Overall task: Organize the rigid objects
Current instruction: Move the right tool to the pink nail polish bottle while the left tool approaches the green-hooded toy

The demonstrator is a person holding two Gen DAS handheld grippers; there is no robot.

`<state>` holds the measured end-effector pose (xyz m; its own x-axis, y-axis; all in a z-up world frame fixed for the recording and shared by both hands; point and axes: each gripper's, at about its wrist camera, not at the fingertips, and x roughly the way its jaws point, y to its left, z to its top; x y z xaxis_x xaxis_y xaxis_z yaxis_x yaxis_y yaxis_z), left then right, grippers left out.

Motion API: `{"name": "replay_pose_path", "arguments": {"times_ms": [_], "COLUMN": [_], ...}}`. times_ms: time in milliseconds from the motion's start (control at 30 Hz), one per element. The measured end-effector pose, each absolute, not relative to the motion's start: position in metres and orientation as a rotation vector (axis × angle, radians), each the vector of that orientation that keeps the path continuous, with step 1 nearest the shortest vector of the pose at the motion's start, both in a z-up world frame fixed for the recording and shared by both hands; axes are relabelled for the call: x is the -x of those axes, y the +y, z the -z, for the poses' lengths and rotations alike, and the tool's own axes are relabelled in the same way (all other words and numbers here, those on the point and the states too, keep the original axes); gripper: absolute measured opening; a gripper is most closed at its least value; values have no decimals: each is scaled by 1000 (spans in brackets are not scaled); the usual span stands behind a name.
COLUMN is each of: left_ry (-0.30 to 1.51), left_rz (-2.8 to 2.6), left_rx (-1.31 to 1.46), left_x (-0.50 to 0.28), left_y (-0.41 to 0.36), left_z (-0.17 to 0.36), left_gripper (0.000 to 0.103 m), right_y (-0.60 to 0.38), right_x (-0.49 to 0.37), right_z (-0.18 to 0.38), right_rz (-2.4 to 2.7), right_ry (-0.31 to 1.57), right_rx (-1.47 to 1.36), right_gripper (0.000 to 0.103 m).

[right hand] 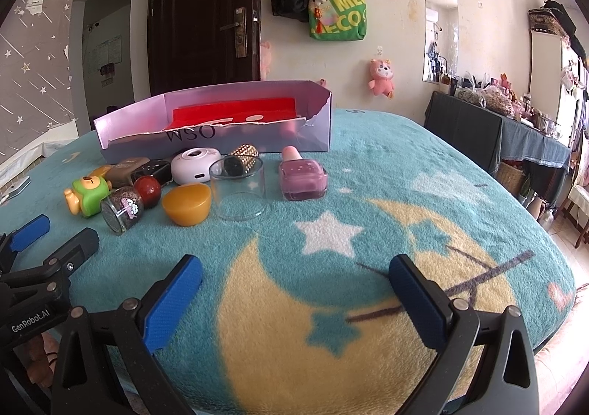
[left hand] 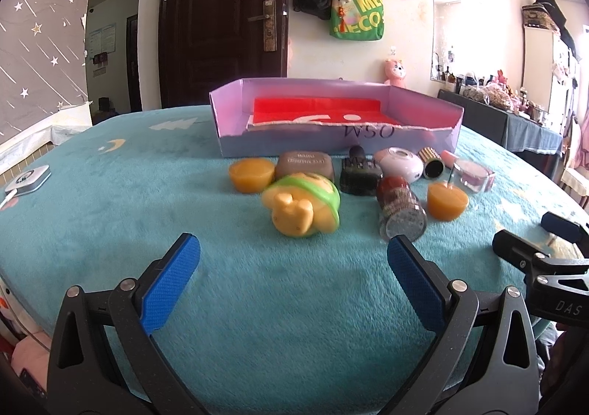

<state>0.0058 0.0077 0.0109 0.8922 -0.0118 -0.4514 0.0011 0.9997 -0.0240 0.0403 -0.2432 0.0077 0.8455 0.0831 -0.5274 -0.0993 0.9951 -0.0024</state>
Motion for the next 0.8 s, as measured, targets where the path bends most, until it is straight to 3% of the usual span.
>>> {"name": "replay_pose_path", "arguments": {"times_ms": [800], "left_ry": [546], "left_rz": [68], "left_rx": [21], "left_x": [-37], "left_y": [21], "left_z": [-44], "left_gripper": [103], "right_y": [-238], "right_x": [-75], "right_z": [-41], "right_rz": [-108], "right_ry": [558], "right_rx": [-31], "right_gripper": [103]}}
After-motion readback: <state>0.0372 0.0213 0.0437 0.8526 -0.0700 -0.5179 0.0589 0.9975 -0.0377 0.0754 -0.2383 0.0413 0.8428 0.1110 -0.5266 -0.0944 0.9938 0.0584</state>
